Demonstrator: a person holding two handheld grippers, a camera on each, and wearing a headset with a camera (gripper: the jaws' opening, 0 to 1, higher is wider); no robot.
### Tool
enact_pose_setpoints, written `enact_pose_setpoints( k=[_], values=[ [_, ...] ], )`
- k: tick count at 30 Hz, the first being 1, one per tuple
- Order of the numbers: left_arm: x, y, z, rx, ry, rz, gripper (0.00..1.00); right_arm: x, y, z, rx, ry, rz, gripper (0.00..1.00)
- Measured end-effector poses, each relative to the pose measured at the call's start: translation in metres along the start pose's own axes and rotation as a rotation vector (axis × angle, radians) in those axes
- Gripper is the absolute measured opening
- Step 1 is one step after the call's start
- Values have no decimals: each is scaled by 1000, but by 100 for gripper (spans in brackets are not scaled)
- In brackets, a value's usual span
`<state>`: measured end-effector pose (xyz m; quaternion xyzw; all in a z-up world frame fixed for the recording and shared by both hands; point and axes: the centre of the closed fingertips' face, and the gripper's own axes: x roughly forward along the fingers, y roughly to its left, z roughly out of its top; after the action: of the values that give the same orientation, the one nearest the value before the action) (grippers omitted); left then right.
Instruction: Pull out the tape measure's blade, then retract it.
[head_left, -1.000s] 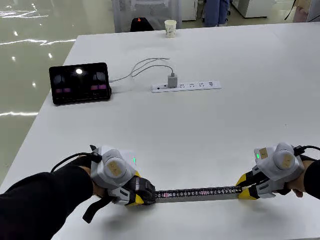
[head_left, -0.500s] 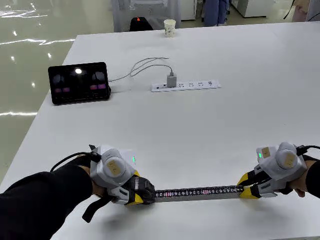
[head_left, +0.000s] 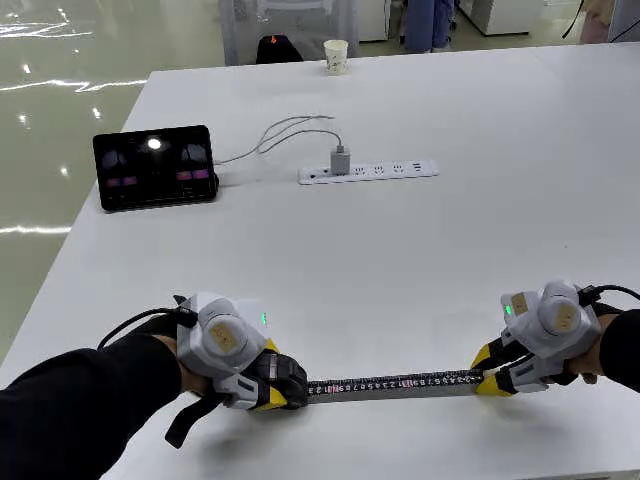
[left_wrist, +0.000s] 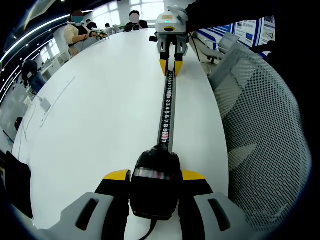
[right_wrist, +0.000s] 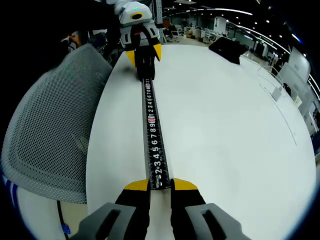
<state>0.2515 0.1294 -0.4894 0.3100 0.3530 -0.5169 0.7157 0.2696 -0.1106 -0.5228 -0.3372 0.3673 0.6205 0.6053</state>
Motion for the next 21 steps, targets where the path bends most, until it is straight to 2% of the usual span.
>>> enact_pose_setpoints(
  k=[8, 12, 14, 16, 21],
  values=[
    [0, -1, 0, 14, -1, -7, 31, 0, 1, -1, -26, 34, -16, 12],
    [0, -1, 0, 18, 3, -12, 31, 1, 0, 0, -18, 54, -11, 12],
    [1, 0, 0, 14, 2, -9, 31, 1, 0, 0, -41, 69, -8, 12],
    [0, 0, 0, 10, -2, -4, 31, 1, 0, 0, -29, 67, -6, 12],
    [1, 0, 0, 7, -4, -8, 31, 2, -1, 0, -52, 82, -6, 12]
  ],
)
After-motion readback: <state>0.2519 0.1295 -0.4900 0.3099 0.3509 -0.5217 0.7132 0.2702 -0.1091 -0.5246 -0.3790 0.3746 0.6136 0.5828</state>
